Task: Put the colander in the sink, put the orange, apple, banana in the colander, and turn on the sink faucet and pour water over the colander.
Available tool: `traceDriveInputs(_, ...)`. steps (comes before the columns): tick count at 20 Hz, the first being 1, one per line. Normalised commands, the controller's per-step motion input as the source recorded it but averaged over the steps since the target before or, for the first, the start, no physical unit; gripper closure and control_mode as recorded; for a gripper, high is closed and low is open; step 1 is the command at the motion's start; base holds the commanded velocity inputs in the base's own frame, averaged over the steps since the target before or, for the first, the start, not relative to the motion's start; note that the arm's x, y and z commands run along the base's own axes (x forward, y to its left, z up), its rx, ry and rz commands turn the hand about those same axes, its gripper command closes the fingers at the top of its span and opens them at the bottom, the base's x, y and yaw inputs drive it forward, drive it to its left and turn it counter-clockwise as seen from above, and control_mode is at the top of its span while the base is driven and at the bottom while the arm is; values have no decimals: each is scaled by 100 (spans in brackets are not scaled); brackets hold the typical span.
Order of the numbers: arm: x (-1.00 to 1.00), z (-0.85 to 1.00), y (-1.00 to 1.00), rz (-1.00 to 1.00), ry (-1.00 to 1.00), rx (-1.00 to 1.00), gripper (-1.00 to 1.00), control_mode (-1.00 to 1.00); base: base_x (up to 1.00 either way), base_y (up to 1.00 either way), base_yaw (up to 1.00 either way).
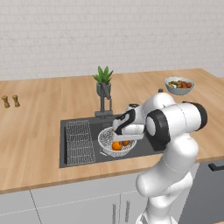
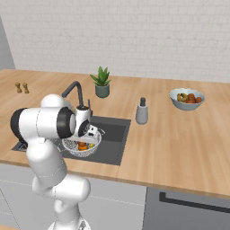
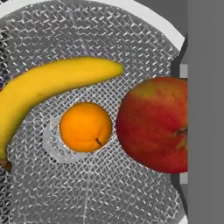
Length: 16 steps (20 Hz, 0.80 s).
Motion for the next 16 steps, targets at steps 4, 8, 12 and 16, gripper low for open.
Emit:
traceDriveInputs(4, 2, -33, 0, 0, 0, -4, 100, -100, 0, 0, 0)
traceDriveInputs(8, 3, -37, 0, 0, 0, -4, 100, -100, 0, 0, 0)
traceDriveInputs(12, 5, -13, 0, 0, 0, -1, 100, -100, 0, 0, 0)
traceDriveInputs(16, 11, -1, 0, 0, 0, 0, -100, -100, 0, 0, 0)
